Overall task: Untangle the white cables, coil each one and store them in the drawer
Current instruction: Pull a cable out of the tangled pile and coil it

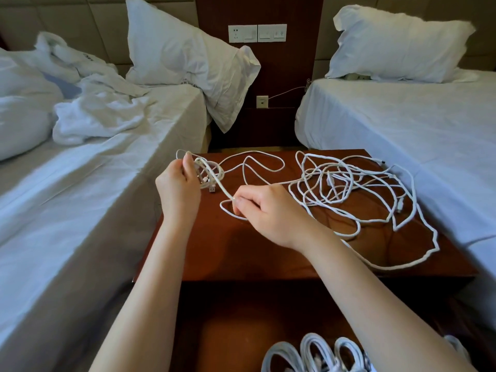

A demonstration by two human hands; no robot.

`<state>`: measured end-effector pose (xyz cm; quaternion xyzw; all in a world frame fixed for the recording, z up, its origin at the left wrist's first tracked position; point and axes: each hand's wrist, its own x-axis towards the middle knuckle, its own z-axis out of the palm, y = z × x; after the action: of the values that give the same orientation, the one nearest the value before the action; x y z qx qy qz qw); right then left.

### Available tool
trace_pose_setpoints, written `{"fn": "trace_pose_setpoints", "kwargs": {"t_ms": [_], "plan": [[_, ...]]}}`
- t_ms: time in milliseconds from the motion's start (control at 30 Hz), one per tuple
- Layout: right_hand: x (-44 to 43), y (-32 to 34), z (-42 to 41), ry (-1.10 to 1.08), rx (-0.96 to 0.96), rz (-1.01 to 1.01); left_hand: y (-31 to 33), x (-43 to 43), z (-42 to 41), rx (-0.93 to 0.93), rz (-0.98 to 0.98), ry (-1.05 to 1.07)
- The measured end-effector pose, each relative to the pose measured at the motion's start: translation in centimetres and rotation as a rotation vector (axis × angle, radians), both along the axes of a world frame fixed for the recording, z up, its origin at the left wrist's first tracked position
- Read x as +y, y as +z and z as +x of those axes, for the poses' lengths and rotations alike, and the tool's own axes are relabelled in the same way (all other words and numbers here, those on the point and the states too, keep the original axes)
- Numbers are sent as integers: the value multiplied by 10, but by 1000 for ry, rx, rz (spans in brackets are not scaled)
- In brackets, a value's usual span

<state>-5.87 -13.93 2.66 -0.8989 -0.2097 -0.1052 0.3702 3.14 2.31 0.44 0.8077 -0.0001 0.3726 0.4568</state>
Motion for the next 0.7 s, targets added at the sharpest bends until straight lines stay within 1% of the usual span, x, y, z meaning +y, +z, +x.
{"fn": "trace_pose_setpoints", "kwargs": {"t_ms": [100,200,267,333,400,467,533,600,700], "plan": [[1,-7,1,9,13,-43,3,0,0,-1,-39,-3],[5,-15,0,2,-16,-170,11,-7,-8,-2,-118,-37],[8,-19,1,-12,11,-204,14,-11,-9,7,-201,-114],[6,-22,3,-40,37,-192,19,-13,-11,42,-323,-225],[1,-24,9,-56,21,-123,27,-16,-16,81,-443,-329],[-5,-26,14,-53,-9,0,34,-20,-22,89,-505,-392],[-8,-26,16,-32,-22,133,41,-24,-28,68,-531,-445],[-9,-25,17,-8,9,232,48,-26,-35,54,-552,-497],[-11,-27,18,33,63,301,53,-27,-42,44,-529,-565]]}}
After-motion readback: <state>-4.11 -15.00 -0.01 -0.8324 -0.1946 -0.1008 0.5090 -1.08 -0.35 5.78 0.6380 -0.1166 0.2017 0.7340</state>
